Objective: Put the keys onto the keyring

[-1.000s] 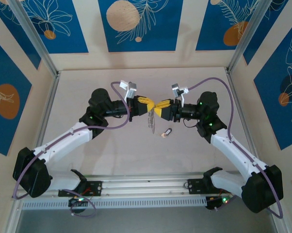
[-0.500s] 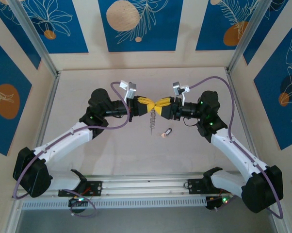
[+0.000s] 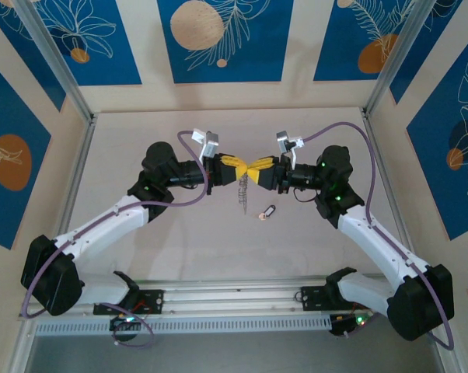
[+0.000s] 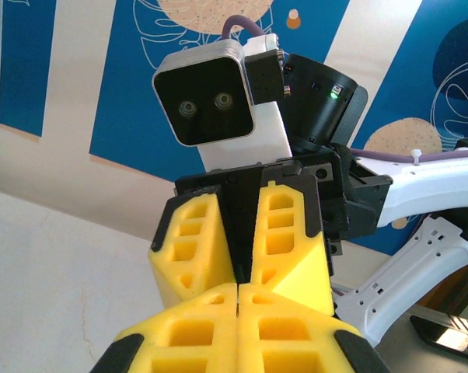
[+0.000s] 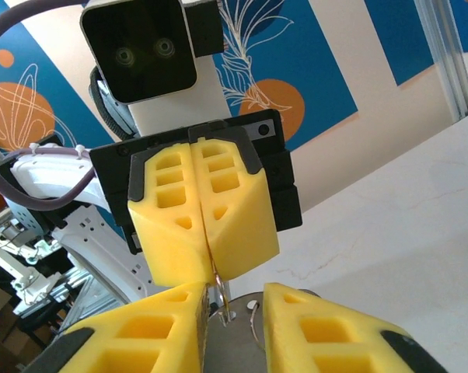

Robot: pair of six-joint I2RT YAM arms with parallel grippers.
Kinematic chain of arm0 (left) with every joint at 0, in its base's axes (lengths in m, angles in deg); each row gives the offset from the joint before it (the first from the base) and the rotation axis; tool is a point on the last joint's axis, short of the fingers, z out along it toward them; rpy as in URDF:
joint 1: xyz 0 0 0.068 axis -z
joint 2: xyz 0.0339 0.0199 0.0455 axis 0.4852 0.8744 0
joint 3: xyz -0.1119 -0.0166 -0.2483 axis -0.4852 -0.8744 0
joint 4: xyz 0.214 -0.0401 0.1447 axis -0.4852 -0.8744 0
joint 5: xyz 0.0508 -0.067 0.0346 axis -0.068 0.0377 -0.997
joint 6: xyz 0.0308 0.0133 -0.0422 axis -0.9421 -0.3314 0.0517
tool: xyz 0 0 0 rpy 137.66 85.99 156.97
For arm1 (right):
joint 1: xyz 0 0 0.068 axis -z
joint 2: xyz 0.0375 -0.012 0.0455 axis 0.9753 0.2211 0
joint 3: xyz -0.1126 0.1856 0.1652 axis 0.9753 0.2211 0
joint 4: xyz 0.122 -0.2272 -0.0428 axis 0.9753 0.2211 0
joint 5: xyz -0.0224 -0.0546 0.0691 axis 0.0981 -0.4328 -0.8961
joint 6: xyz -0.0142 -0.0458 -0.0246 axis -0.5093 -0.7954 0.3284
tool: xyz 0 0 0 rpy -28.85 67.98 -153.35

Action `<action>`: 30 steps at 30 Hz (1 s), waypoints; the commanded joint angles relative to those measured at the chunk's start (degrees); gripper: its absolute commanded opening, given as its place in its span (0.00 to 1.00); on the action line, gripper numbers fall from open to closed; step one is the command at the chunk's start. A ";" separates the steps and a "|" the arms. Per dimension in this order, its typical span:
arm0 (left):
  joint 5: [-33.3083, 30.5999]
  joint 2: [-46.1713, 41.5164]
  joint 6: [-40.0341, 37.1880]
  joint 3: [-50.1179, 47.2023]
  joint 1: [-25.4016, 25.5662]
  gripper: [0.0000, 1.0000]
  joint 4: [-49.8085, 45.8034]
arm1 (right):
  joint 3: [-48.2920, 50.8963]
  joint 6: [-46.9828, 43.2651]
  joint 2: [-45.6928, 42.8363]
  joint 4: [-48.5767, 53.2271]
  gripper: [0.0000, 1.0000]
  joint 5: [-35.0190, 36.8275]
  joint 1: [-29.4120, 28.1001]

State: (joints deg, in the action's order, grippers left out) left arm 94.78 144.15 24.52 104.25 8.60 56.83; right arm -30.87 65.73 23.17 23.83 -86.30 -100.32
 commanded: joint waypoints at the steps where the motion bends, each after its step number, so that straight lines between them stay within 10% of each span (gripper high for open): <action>1: 2.06 0.24 0.69 -0.42 0.13 0.00 3.34 | -1.64 0.45 1.41 -1.70 0.19 0.17 -0.70; 7: 2.29 0.75 1.36 -0.53 0.15 0.00 4.17 | -2.34 1.27 2.64 -3.15 0.00 0.54 -1.78; 19: -3.82 0.43 4.95 -2.15 0.11 0.00 7.35 | 1.85 7.46 3.55 -11.42 0.00 9.93 -1.92; 22: -7.05 -0.30 5.96 -2.89 0.13 0.26 7.71 | 3.08 8.44 3.49 -13.01 0.00 11.82 -1.92; 30: -14.89 -4.74 6.20 -5.69 0.08 0.58 8.32 | 4.82 9.89 3.43 -15.58 0.00 14.82 -1.65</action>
State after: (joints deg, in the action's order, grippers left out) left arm 84.03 142.48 30.57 99.66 8.38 62.25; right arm -26.39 74.52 26.60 11.83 -74.21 -101.98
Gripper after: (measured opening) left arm 0.566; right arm 0.057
